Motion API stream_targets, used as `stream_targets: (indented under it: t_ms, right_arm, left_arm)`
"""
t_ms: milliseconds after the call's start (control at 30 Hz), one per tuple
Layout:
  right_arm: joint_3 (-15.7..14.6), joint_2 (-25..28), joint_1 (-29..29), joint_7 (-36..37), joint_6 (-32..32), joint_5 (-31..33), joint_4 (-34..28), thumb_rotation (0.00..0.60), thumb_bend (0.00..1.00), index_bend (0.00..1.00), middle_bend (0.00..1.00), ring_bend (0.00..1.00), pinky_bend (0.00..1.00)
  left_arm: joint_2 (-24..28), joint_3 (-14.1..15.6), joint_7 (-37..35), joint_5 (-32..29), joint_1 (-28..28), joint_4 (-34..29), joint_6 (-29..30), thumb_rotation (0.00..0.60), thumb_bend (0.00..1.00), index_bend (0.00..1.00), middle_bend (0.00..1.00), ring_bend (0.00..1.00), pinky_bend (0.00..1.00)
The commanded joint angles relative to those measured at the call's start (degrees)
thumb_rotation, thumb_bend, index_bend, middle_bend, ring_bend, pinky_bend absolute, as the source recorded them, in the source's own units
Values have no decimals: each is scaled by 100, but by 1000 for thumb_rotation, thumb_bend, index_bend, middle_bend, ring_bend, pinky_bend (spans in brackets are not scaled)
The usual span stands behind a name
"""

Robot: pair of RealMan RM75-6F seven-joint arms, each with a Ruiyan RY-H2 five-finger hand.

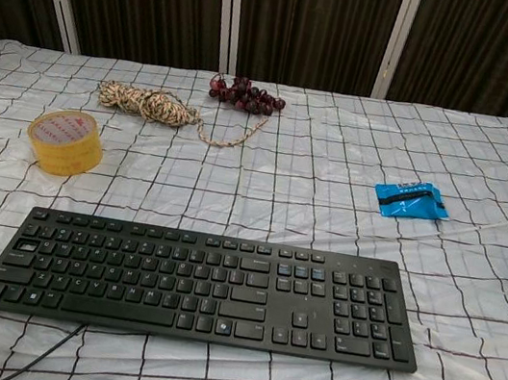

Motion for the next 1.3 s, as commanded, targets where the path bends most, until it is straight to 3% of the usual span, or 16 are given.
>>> stream_targets:
  t_ms: [33,733,800,933,1033,1167,1300]
  right_arm:
    - [-21,24,2,-67,-41,33,-30,600,116,56,0,0,56]
    - [-87,145,44,-223,-244,70,-276,600,117,61,12,0,73]
    - [-106,146,53,-156,-266,42,-344,600,120,70,96,42,151]
    - [-113,131,174,-188,-382,-102,-509,600,135,121,509,459,531]
    - [-159,132,346,-331,-730,-122,-702,600,146,134,698,632,653]
    - [-169,74,627,-646,-1322,27,-1050,600,268,148,824,761,742]
    - [-132,-132,873,-1156,-1822,292,-1285,600,347,153,848,807,769]
  left_arm:
    - [25,18,43,-41,-8,-42,-56,600,115,0,0,0,0]
    - [118,47,111,-92,2,-181,-131,600,115,0,0,0,0]
    - [120,40,113,-87,11,-188,-103,600,115,0,0,0,0]
    - [112,26,117,-66,28,-196,-39,600,113,0,0,0,0]
    - [101,18,108,-67,38,-184,-14,600,113,0,0,0,0]
    - [90,7,104,-70,38,-173,-3,600,114,0,0,0,0]
    - [92,9,86,-92,30,-171,-42,600,114,0,0,0,0]
